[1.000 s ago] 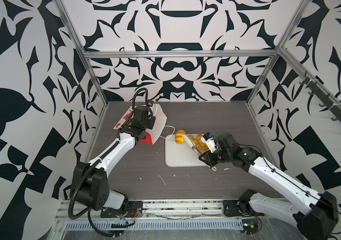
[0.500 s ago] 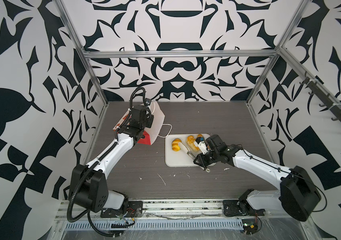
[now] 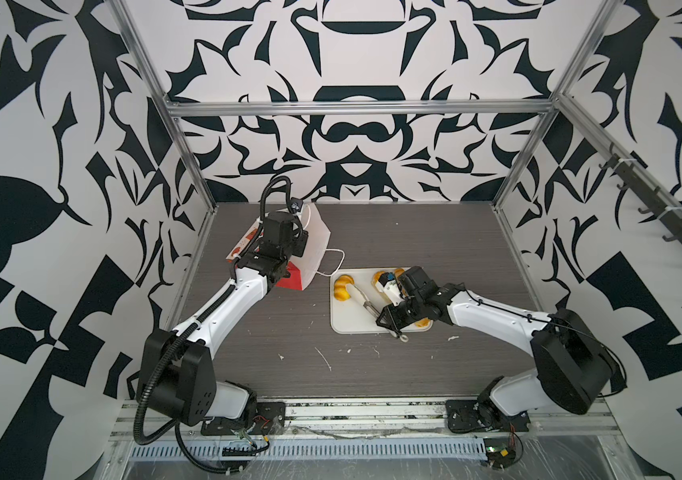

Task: Take the fake bread out of the paper bag
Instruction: 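Lift the open tongs away from the bun on the tray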

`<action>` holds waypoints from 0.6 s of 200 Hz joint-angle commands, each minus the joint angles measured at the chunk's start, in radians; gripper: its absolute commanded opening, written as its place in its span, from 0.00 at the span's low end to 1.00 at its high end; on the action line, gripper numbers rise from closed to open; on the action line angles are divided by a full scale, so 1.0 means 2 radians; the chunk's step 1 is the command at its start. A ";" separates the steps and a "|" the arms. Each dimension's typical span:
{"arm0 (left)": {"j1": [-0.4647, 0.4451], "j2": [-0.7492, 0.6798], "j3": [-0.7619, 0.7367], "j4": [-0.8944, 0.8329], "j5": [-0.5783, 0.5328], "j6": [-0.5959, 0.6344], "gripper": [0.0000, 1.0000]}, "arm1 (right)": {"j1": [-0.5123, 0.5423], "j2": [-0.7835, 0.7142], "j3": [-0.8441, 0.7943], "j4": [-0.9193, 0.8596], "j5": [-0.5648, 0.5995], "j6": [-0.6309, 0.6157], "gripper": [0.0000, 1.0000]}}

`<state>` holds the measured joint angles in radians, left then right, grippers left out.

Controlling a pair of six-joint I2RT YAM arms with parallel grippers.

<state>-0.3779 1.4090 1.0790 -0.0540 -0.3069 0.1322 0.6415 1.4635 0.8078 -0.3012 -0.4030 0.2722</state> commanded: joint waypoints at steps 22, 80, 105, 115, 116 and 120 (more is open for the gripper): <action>0.001 -0.001 -0.011 0.021 0.005 -0.007 0.00 | 0.003 -0.034 0.011 -0.015 0.021 0.005 0.35; 0.001 0.001 -0.014 0.026 0.015 -0.007 0.00 | 0.003 -0.073 -0.006 -0.016 0.029 0.019 0.38; 0.001 0.001 -0.015 0.026 0.018 -0.007 0.00 | 0.004 -0.090 -0.007 -0.017 0.040 0.017 0.40; 0.001 0.002 -0.015 0.026 0.018 -0.007 0.00 | 0.003 -0.090 -0.004 -0.024 0.051 0.015 0.41; 0.001 0.002 -0.014 0.026 0.018 -0.007 0.00 | 0.004 -0.090 -0.004 -0.025 0.052 0.015 0.41; 0.001 0.002 -0.014 0.026 0.019 -0.007 0.00 | 0.003 -0.090 -0.002 -0.028 0.056 0.014 0.41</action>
<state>-0.3779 1.4094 1.0599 -0.0338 -0.2874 0.1299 0.6434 1.3136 0.7918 -0.3496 -0.3370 0.3050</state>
